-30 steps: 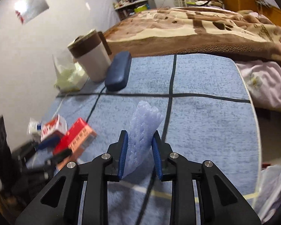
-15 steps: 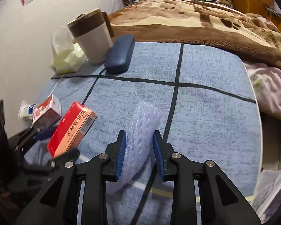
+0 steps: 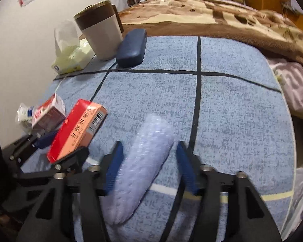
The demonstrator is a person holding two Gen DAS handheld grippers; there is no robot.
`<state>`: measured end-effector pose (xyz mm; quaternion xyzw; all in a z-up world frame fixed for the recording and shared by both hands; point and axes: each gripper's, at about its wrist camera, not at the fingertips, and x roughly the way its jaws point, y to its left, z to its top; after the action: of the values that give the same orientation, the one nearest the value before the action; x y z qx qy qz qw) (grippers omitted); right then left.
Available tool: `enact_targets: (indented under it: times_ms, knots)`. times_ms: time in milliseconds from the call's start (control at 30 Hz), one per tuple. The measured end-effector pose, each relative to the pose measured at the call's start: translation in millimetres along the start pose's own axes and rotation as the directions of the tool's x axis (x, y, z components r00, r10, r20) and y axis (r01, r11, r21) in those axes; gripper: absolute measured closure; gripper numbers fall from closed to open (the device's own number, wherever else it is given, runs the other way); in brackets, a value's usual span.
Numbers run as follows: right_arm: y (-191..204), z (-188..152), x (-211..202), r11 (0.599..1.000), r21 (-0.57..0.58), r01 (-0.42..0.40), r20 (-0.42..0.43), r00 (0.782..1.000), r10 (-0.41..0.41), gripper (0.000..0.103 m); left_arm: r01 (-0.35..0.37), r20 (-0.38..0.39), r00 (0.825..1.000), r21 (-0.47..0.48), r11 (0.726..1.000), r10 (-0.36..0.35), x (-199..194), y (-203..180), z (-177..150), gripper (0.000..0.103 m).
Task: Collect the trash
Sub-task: 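Lift the medicine box and foam sleeve and carry both over the white mesh bin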
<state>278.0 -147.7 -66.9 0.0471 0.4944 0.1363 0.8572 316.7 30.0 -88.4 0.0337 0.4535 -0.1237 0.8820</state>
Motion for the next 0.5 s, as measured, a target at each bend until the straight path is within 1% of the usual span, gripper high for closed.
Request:
enact_targets:
  times_ms: [33, 100, 300, 500]
  knots:
    - [-1.9, -1.2, -1.6, 1.0, 0.008, -0.01, 0.003, 1.0, 0.01, 0.072, 0.003, 0.004, 1.0, 0.001, 1.0, -0.003, -2.2, -1.3, -0.7, 0.042]
    - [-5.5, -3.4, -6.5, 0.999, 0.022, -0.023, 0.017, 1.0, 0.022, 0.077, 0.008, 0.02, 1.0, 0.001, 1.0, -0.008, -8.7, -6.1, -3.7, 0.042]
    - [-10.5, -12.9, -32.4, 0.999, 0.031, -0.029, 0.084, 0.996, 0.026, 0.078, 0.031, 0.048, 0.998, 0.018, 0.999, -0.032, -27.8, -24.9, -9.3, 0.042]
    - [-21.9, -26.5, -73.4, 0.998, 0.06, -0.029, 0.167, 0.986, 0.019, 0.078, 0.058, 0.091, 0.994, 0.048, 0.997, -0.062, -55.5, -52.1, -13.3, 0.042]
